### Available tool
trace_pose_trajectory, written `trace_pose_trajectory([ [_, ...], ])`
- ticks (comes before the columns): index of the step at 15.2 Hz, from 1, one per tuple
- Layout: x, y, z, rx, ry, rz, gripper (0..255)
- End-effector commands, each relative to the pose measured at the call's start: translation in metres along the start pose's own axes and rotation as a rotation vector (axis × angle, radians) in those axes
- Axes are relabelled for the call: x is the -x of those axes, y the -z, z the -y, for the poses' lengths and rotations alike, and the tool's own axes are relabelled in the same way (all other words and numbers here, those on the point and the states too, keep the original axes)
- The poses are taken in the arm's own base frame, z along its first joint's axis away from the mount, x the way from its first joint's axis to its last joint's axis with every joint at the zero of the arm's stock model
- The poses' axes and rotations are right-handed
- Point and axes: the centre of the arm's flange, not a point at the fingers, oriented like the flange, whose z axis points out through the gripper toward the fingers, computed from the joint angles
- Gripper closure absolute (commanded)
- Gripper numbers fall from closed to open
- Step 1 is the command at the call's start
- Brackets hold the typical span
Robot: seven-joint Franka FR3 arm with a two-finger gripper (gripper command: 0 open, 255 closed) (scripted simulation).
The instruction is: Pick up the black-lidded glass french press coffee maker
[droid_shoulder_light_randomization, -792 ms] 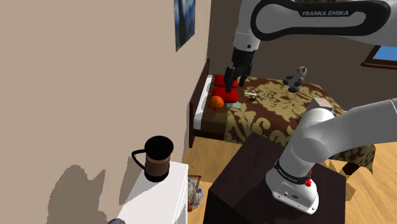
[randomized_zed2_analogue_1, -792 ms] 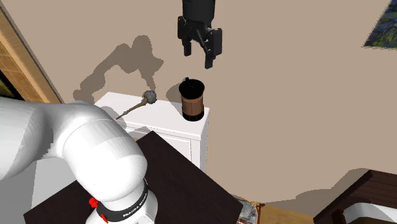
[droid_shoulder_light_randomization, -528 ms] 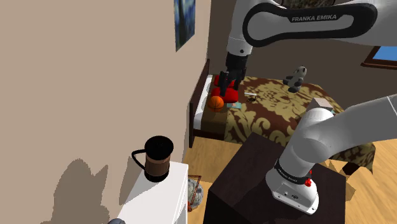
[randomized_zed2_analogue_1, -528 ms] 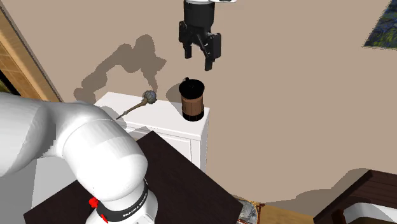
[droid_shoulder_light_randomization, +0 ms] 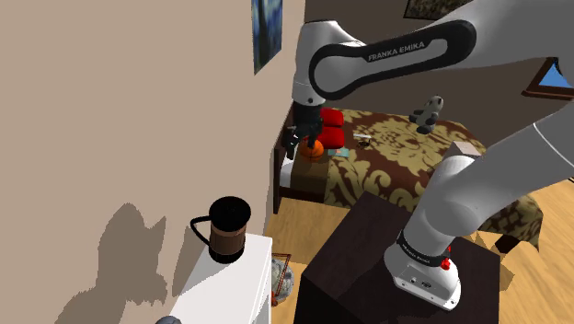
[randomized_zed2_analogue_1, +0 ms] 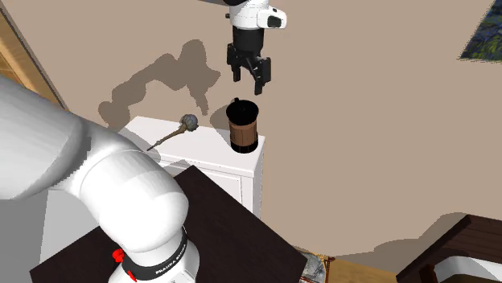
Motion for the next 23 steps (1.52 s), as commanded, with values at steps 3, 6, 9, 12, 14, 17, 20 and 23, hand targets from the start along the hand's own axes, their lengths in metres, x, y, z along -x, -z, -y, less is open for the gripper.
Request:
trace_pose_trajectory([
  [3, -0.026, -0.031, 0.032, -0.003, 0.01, 0.003, 0],
  [6, -0.045, -0.056, 0.056, -0.004, 0.017, 0.005, 0],
  [9, -0.063, -0.081, 0.081, -0.005, 0.024, 0.008, 0],
  [12, -0.082, -0.105, 0.106, -0.007, 0.031, 0.011, 0],
  [14, -0.094, -0.122, 0.123, -0.008, 0.036, 0.013, 0],
  [17, -0.112, -0.146, 0.148, -0.009, 0.043, 0.016, 0],
  [20, -0.129, -0.17, 0.173, -0.01, 0.05, 0.018, 0],
  [23, -0.129, -0.186, 0.172, -0.01, 0.05, 0.018, 0],
])
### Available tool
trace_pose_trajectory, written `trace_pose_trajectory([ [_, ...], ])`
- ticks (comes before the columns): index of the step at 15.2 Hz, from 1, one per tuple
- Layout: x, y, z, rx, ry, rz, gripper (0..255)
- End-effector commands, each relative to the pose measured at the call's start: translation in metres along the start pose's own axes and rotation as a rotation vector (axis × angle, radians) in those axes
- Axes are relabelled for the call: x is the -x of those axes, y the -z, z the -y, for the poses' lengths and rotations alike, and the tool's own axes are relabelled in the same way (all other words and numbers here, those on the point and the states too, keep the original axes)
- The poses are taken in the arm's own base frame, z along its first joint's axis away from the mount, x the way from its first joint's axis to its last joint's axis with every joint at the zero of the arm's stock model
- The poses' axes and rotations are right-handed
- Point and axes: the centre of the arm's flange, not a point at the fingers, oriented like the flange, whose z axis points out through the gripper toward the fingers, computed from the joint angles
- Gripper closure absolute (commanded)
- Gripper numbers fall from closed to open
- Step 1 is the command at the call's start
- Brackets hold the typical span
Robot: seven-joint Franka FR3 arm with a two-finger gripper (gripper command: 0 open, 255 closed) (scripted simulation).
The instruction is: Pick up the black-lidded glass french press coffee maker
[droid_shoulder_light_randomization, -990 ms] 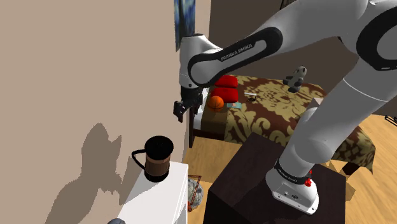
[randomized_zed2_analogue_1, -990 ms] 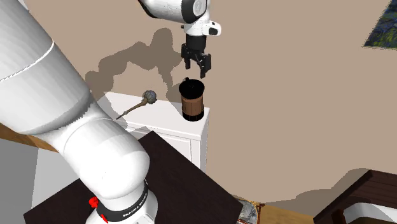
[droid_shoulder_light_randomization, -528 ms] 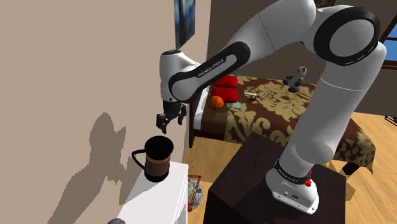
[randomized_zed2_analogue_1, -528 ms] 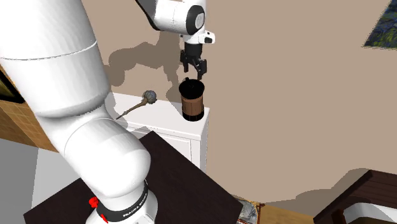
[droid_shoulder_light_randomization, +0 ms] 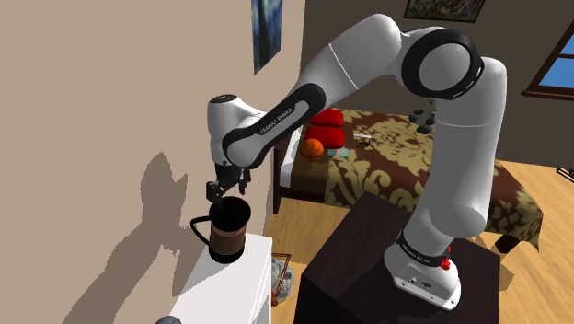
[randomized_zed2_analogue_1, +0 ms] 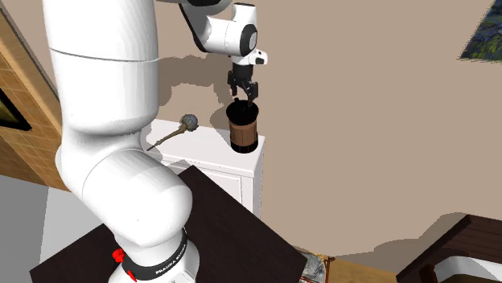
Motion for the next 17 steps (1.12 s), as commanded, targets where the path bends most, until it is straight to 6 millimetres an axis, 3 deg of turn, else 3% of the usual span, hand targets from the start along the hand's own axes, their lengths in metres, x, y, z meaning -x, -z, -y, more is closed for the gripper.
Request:
trace_pose_trajectory([
  [1, -0.002, -0.012, -0.001, 0.0, 0.0, 0.0, 0],
  [6, -0.002, -0.031, -0.002, 0.0, 0.0, 0.0, 0],
  [7, -0.002, -0.03, -0.002, 0.0, 0.0, 0.0, 255],
  [17, -0.002, -0.025, -0.002, 0.0, 0.0, 0.0, 255],
])
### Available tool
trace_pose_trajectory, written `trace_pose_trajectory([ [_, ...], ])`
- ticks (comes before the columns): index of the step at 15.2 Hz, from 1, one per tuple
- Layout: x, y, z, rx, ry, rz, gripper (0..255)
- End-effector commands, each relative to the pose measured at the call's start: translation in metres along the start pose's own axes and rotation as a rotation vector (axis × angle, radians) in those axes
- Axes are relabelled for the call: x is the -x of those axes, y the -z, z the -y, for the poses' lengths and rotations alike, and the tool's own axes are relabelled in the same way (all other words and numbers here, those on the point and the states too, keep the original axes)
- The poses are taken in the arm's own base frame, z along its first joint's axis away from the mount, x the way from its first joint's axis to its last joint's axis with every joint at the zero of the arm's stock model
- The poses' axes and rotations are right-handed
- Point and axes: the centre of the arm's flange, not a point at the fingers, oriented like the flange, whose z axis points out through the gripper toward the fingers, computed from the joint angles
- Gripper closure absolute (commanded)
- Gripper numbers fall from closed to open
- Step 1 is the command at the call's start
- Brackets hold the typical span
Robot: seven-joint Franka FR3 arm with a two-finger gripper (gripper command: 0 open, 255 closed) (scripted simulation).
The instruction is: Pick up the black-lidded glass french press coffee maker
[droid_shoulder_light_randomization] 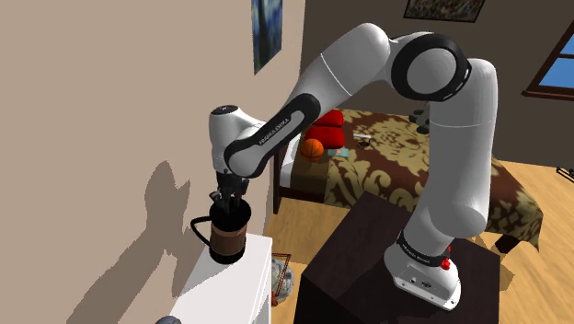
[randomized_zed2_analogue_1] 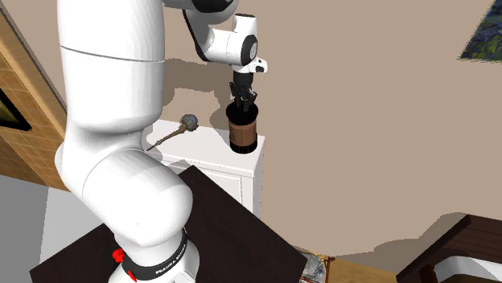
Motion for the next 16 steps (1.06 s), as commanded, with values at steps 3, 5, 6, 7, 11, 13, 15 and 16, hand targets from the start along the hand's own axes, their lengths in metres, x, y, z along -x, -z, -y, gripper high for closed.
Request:
trace_pose_trajectory([
  [3, 0.0, 0.02, 0.002, -0.001, 0.0, -0.001, 255],
  [5, 0.0, 0.03, 0.002, -0.001, 0.0, -0.001, 255],
  [6, 0.0, 0.035, 0.003, -0.001, 0.0, -0.001, 255],
  [7, 0.0, 0.041, 0.003, -0.001, 0.0, -0.001, 255],
  [11, 0.0, 0.062, 0.004, -0.001, 0.0, -0.001, 255],
  [13, 0.0, 0.072, 0.005, -0.001, 0.0, -0.001, 255],
  [15, 0.0, 0.078, 0.005, -0.001, 0.0, -0.001, 255],
  [16, 0.0, 0.078, 0.005, -0.001, 0.0, -0.001, 255],
])
